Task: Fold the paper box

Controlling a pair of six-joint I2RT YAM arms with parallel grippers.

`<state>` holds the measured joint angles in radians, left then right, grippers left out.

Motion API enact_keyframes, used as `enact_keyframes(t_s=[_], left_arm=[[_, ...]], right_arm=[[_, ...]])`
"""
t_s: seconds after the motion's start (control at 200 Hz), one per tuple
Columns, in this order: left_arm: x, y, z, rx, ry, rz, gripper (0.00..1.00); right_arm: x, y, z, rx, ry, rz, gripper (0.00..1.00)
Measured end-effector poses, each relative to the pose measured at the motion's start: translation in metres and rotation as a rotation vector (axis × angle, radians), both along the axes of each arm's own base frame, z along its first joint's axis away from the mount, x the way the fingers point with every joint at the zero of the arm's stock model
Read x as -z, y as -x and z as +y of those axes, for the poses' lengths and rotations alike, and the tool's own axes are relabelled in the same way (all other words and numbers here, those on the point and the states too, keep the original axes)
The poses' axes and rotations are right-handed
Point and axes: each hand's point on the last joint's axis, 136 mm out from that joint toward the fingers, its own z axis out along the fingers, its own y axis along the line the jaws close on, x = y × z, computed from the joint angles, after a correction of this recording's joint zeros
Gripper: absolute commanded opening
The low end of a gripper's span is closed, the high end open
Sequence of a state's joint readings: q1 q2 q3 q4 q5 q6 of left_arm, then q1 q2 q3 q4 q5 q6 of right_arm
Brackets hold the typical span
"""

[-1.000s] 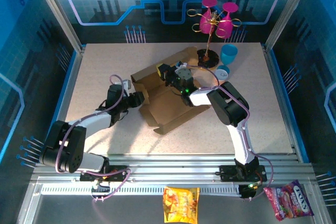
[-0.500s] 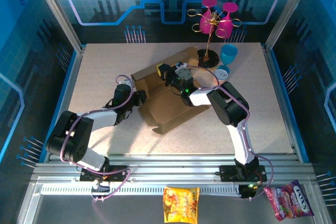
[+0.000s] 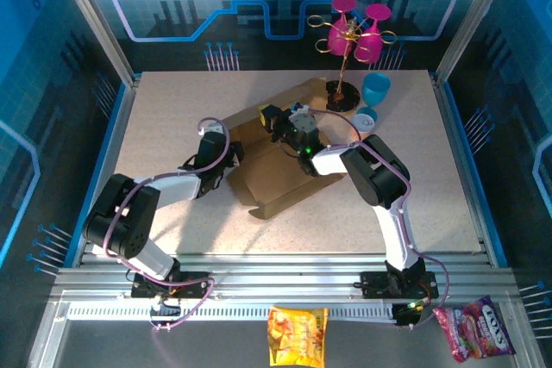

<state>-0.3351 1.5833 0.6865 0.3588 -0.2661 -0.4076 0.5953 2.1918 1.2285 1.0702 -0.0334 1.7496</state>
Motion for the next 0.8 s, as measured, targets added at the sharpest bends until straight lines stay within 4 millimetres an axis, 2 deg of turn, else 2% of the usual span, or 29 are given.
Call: enact_keyframes(t_s=[0.135,0.215,0.305,0.49,0.56,0.64,0.67,0.8], left_arm=[[-0.001,-0.009,0.002,-0.028,-0.024,0.004,0.46],[-0.001,-0.013,0.004,-0.048,-0.044,0.012,0.39],[-0.001,-0.017,0.006,-0.075,-0.059,0.02,0.24],[0.0,-0.022,0.01,-0.124,-0.101,0.037,0.12],[0.0,-0.023,0.011,-0.144,-0.115,0.05,0.14],[0.001,-0.026,0.01,-0.165,-0.119,0.065,0.31],[0.001,-0.027,0.009,-0.168,-0.119,0.067,0.34],[0.002,-0.032,0.008,-0.199,-0.111,0.086,0.36]], right_arm=[[0.0,0.0,0.0,0.003,-0.003,0.003,0.0],[0.0,-0.001,-0.002,0.011,-0.003,0.005,0.0],[0.0,-0.003,-0.004,0.027,-0.003,0.007,0.0],[0.0,-0.006,-0.008,0.054,-0.006,0.012,0.0],[0.001,-0.007,-0.008,0.061,-0.005,0.016,0.0],[0.001,-0.008,-0.01,0.072,-0.007,0.019,0.0],[0.001,-0.009,-0.01,0.074,-0.008,0.019,0.0],[0.001,-0.01,-0.012,0.09,-0.012,0.023,0.0]])
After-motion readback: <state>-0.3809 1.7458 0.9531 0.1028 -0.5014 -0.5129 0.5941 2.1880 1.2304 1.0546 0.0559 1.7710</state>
